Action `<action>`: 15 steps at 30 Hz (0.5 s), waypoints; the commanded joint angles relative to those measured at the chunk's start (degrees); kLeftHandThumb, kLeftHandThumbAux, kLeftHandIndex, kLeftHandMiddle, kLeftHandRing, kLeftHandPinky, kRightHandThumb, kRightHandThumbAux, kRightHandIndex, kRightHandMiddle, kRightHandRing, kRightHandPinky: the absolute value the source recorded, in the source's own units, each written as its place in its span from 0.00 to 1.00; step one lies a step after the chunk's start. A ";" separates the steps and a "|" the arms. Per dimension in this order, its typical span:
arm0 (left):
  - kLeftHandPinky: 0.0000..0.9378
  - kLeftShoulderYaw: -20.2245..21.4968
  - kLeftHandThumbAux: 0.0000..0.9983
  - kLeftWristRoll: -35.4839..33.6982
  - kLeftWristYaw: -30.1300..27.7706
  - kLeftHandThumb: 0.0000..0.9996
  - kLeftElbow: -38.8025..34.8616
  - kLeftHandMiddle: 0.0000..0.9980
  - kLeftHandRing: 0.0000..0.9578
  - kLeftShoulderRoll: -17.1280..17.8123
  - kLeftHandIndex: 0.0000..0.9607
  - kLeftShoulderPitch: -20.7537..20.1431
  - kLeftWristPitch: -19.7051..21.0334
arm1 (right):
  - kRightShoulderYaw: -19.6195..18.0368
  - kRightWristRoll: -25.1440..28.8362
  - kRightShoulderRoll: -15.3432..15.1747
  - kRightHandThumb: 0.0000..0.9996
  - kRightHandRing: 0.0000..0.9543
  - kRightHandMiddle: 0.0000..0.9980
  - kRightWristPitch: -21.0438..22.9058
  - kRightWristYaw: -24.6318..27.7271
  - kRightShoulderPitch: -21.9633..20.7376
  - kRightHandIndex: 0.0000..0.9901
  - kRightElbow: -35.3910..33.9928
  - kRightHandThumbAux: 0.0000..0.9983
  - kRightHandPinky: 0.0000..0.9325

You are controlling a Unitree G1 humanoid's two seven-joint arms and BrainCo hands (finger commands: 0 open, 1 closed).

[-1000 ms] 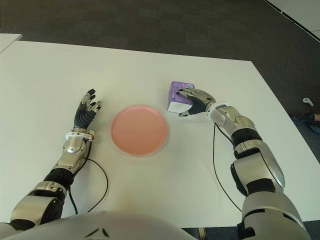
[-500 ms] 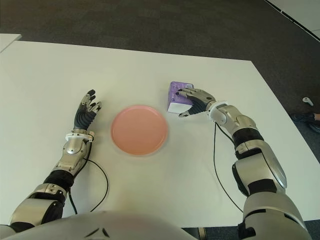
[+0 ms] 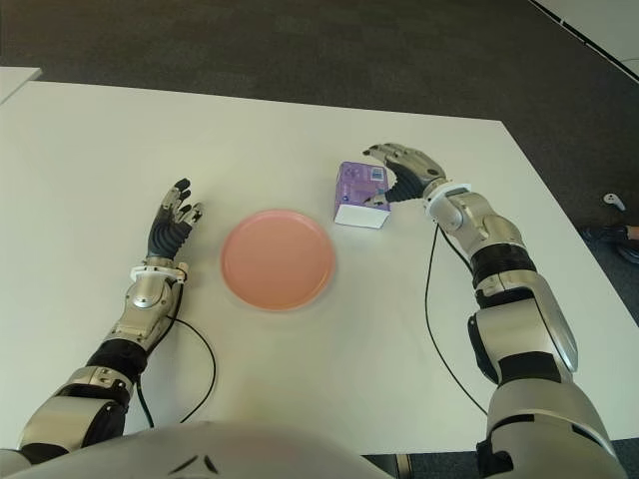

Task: Put the tissue paper into the plate.

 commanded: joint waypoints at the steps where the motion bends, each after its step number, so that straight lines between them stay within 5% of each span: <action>1: 0.00 0.07 0.56 0.41 0.04 0.00 1.77 0.00 0.00 -0.09 0.00 1.76 1.50 | -1.33 -0.78 -0.74 0.11 0.00 0.01 2.74 -1.19 0.40 0.00 -3.96 0.61 0.00; 15: 0.00 0.27 0.55 0.11 -0.08 0.00 0.87 0.00 0.00 -0.28 0.00 2.31 1.67 | -8.00 2.16 -0.10 0.20 0.00 0.00 9.68 -5.76 -1.71 0.00 -4.89 0.63 0.01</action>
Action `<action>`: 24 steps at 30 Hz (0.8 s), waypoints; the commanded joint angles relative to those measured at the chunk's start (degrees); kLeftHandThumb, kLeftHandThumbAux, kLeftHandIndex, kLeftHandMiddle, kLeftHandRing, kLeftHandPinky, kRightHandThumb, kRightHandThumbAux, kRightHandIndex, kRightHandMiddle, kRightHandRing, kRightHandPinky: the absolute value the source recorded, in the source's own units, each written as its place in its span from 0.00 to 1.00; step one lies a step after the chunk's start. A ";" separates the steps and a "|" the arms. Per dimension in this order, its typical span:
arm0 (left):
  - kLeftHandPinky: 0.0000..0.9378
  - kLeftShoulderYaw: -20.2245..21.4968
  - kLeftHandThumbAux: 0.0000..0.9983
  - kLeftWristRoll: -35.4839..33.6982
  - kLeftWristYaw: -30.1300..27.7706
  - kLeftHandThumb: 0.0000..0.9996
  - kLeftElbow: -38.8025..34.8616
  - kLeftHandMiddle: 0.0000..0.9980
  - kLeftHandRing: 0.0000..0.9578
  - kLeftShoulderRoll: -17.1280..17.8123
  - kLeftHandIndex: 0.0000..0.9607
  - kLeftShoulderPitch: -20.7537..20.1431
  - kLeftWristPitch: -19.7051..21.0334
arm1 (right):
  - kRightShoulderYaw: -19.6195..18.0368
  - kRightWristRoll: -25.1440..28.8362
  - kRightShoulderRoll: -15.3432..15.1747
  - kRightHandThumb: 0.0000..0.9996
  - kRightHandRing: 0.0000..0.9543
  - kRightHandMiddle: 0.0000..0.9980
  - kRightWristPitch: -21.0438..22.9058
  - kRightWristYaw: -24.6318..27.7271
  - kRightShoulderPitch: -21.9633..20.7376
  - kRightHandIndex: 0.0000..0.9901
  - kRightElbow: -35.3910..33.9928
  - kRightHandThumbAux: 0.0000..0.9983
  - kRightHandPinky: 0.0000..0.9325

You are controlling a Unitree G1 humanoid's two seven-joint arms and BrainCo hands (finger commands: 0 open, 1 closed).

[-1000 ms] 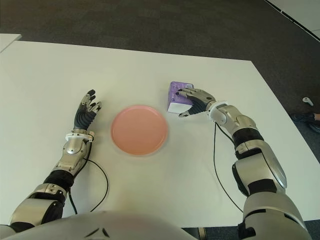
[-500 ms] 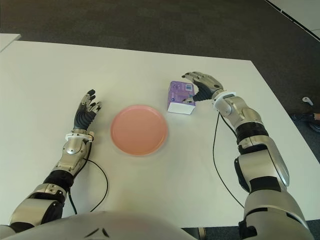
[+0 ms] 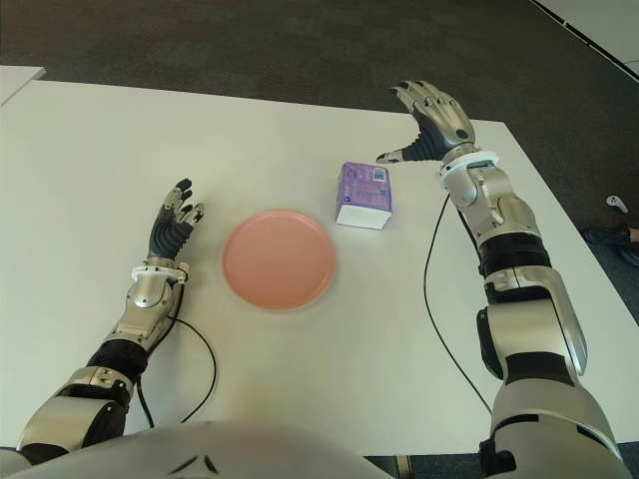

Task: Put the tissue paper into the plate.

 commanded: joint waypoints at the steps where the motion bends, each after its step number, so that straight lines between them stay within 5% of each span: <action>1: 0.00 0.23 0.55 -0.03 -0.14 0.00 1.13 0.00 0.00 -0.31 0.00 2.20 1.54 | -1.66 1.81 0.88 0.21 0.00 0.00 1.83 -0.54 -1.20 0.00 1.85 0.63 0.01; 9: 0.00 0.23 0.55 -0.27 -0.29 0.00 -0.26 0.00 0.00 -0.60 0.00 2.68 3.17 | -2.15 2.63 2.92 0.24 0.00 0.00 3.81 -0.90 -2.82 0.00 4.69 0.63 0.00; 17: 0.00 0.15 0.53 -0.25 -0.26 0.00 -1.63 0.00 0.00 -0.80 0.00 3.26 4.69 | 1.88 -0.57 6.27 0.18 0.00 0.00 3.53 -4.34 -4.16 0.00 11.49 0.60 0.00; 24: 0.00 -0.03 0.52 -0.16 -0.16 0.00 -3.32 0.00 0.00 -1.12 0.00 3.68 6.26 | 5.34 -1.78 5.64 0.16 0.00 0.00 0.34 -1.03 -4.76 0.00 13.04 0.59 0.00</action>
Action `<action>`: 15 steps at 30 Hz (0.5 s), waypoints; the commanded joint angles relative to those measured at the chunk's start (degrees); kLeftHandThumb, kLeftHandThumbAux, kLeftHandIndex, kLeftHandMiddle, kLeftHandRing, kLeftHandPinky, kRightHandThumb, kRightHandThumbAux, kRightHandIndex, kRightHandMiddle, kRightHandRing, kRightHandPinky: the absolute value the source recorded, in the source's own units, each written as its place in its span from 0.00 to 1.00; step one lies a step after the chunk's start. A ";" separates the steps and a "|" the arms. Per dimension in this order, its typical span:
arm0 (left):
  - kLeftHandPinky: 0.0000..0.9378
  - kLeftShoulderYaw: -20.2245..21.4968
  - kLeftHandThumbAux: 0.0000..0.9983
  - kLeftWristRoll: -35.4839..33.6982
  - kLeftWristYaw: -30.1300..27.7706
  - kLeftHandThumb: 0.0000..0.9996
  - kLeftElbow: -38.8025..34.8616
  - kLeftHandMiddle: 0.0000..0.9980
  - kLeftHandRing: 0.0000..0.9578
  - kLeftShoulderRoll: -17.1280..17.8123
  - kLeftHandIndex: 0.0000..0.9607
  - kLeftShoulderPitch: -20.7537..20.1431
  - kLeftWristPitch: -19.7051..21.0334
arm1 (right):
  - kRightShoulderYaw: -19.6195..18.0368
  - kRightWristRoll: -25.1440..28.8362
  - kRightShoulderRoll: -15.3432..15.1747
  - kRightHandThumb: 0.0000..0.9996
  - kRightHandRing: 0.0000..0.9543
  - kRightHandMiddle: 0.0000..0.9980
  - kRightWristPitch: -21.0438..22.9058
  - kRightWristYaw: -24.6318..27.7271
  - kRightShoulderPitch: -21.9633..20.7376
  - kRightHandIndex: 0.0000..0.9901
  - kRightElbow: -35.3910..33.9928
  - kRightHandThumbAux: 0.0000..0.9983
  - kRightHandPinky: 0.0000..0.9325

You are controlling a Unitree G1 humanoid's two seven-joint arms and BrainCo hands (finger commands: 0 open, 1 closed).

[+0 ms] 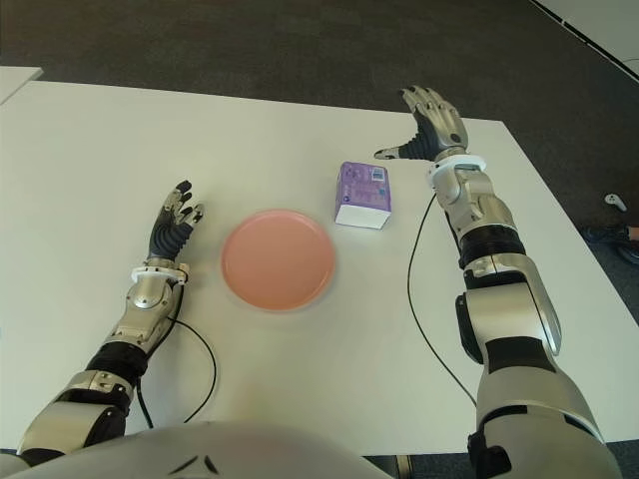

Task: Put the tissue paper into the plate.

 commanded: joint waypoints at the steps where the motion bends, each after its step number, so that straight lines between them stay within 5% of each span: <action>1: 0.00 -0.36 0.53 0.11 0.18 0.00 -2.37 0.00 0.00 -1.38 0.00 3.35 3.81 | 3.48 -2.03 0.81 0.16 0.00 0.00 -1.73 2.19 -0.86 0.00 3.54 0.59 0.00; 15: 0.00 -0.37 0.57 0.41 1.00 0.00 -11.20 0.00 0.00 -3.29 0.00 6.46 10.26 | 10.67 -4.39 3.12 0.06 0.00 0.00 -7.74 4.25 -2.59 0.00 13.96 0.52 0.00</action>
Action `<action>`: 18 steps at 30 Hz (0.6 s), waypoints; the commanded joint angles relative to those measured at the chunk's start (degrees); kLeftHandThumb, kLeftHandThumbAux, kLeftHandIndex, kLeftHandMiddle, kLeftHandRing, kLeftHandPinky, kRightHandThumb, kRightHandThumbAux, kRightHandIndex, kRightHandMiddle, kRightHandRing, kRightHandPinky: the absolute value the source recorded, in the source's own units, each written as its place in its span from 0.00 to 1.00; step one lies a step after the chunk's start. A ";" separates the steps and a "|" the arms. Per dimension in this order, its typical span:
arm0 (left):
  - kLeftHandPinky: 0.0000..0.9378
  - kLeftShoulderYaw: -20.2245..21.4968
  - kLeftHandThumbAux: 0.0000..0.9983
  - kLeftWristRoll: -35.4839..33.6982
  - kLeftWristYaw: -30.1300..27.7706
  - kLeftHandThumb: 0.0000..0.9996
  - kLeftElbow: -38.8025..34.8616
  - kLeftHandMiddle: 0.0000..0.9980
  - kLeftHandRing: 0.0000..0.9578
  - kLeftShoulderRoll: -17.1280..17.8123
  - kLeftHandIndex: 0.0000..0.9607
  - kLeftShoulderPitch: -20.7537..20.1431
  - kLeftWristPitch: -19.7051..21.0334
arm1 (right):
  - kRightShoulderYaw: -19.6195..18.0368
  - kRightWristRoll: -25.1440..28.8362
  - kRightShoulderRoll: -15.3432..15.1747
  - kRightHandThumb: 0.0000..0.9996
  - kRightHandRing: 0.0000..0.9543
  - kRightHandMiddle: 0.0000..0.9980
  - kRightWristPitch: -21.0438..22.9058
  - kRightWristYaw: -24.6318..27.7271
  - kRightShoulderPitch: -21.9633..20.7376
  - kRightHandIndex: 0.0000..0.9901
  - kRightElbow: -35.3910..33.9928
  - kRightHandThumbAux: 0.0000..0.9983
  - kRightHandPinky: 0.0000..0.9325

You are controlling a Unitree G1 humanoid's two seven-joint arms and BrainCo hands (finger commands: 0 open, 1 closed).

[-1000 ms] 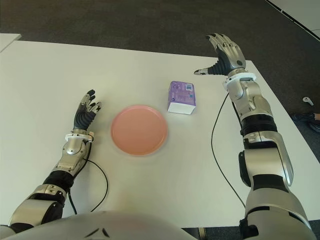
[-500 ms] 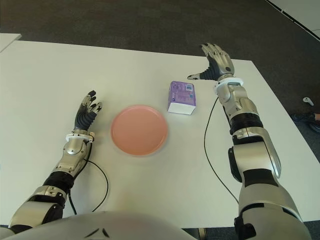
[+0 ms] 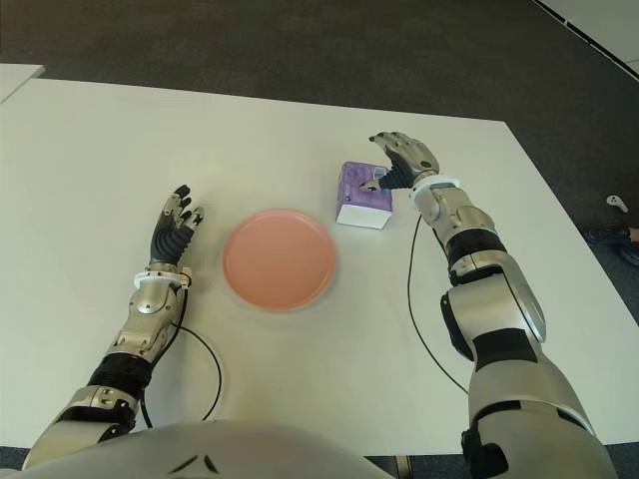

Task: Put the tissue paper into the plate.

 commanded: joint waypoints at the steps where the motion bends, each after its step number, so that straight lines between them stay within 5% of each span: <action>1: 0.00 -0.13 0.57 0.30 0.29 0.00 -1.29 0.00 0.00 -0.53 0.00 1.64 2.64 | 1.47 -0.45 0.11 0.06 0.00 0.01 -2.45 1.81 -0.63 0.00 1.26 0.52 0.00; 11: 0.00 -0.99 0.58 0.22 -0.09 0.00 -7.61 0.00 0.00 -2.24 0.00 4.23 5.41 | 3.36 -0.66 0.31 0.04 0.00 0.01 -5.01 2.78 -0.28 0.00 1.36 0.51 0.00; 18: 0.00 -2.92 0.59 -0.97 -1.91 0.00 -18.85 0.00 0.00 -3.70 0.00 8.02 11.53 | 3.05 0.74 0.53 0.00 0.00 0.00 -6.00 4.93 -0.35 0.00 1.42 0.51 0.00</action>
